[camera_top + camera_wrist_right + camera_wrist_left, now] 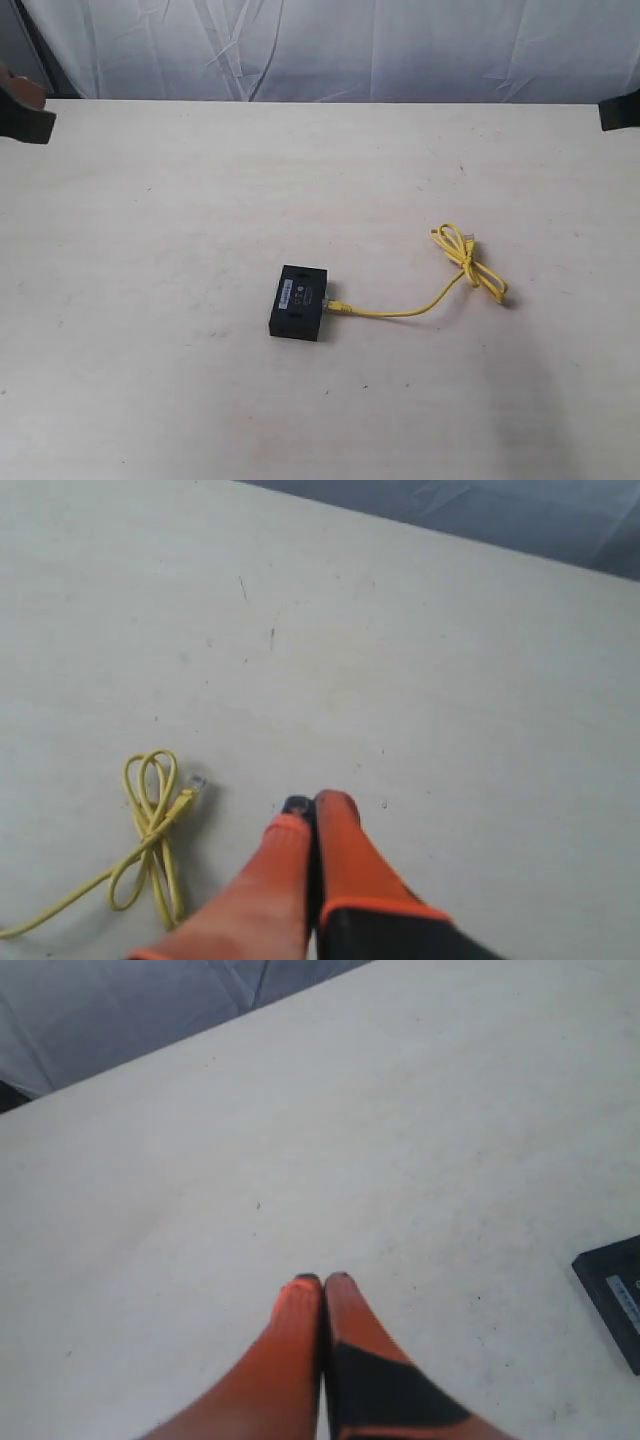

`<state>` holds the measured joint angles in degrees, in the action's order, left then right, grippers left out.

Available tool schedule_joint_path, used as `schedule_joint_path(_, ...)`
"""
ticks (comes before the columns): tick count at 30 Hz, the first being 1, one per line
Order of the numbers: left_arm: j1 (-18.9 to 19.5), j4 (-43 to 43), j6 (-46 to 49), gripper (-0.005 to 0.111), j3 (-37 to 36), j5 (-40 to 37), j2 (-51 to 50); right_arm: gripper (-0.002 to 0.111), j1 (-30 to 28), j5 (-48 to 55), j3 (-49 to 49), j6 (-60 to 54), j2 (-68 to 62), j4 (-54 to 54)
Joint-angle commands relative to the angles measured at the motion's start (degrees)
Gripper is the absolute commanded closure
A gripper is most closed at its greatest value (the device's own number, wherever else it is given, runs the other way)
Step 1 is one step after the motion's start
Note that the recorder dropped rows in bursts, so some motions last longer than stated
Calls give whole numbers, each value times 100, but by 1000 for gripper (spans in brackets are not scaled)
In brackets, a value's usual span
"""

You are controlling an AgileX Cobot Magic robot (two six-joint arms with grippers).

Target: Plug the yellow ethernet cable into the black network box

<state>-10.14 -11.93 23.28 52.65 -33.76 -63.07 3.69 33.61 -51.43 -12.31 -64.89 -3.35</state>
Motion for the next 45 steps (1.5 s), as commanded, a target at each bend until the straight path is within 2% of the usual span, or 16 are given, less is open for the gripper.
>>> schedule_joint_path(1,-14,153,-68,107,-390,302,577,108,-37,-260,329,45,550,20)
schedule_joint_path(11,-14,97,-83,107,-1104,960,1889,108,-37,-1016,1240,208,1856,20)
schedule_joint_path(27,-14,-108,-83,107,-2088,1701,3423,108,-37,-2011,2282,246,3462,5)
schedule_joint_path(34,-14,-155,-83,107,-2179,1613,3866,108,-37,-2029,2434,246,3806,-21)
schedule_joint_path(45,-14,-109,-83,107,-2179,1585,3934,108,-37,-2052,2434,246,3860,-37)
